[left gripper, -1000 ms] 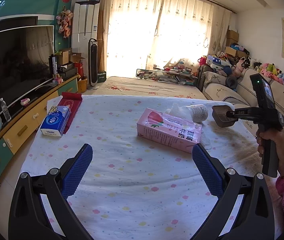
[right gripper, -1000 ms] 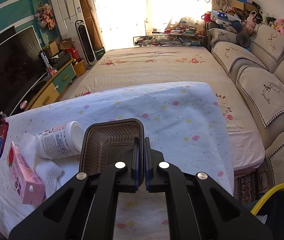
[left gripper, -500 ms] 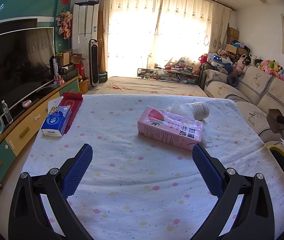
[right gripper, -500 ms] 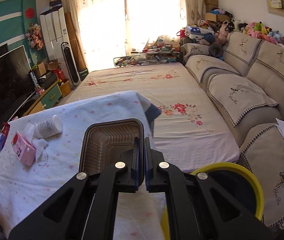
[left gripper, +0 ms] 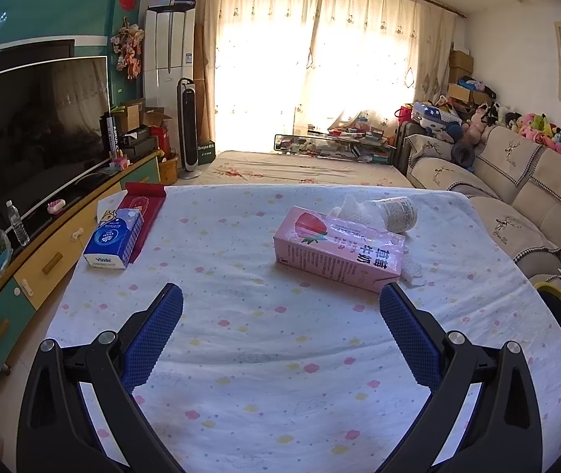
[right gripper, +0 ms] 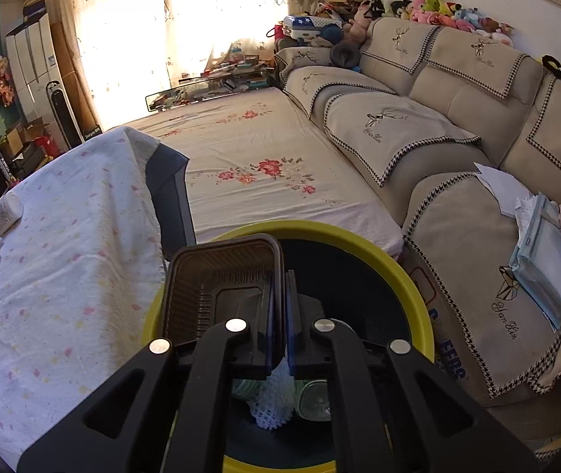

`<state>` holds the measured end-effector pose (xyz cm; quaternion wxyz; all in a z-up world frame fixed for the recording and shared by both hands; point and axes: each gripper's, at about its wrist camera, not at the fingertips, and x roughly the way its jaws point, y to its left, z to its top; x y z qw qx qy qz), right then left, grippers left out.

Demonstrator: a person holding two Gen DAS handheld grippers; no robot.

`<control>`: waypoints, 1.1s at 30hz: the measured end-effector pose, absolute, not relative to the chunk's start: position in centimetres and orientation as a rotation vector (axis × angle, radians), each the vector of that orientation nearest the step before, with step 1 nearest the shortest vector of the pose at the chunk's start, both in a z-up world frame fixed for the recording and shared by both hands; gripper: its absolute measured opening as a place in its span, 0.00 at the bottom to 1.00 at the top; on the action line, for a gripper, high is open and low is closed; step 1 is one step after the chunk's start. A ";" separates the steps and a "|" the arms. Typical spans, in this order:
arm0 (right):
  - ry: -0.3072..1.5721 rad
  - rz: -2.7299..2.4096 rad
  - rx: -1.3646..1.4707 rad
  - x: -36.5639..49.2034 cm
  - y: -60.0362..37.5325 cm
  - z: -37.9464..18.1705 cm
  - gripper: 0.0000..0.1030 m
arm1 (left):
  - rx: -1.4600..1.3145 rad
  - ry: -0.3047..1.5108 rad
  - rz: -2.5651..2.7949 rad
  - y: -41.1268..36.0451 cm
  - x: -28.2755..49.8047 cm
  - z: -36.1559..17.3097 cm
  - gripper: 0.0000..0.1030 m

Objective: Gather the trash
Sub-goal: 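Carry the brown tray over the bin and open the right tool, then reach for and grasp the pink strawberry milk carton with the left tool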

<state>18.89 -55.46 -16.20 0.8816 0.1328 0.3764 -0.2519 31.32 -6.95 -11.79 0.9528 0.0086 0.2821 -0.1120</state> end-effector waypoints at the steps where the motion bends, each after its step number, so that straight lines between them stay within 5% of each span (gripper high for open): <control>1: 0.782 -0.531 0.284 18.7 -55.6 -16.3 0.19 | 0.018 0.574 -0.228 -6.9 31.3 -11.8 0.95; 13: 0.583 -0.335 0.301 22.3 -49.1 -8.9 0.41 | 0.037 0.578 -0.236 -7.4 31.3 -12.0 0.95; 33: 0.596 -0.157 0.223 29.7 -39.9 -11.0 0.42 | 0.063 0.795 -0.522 -10.4 41.3 -13.3 0.95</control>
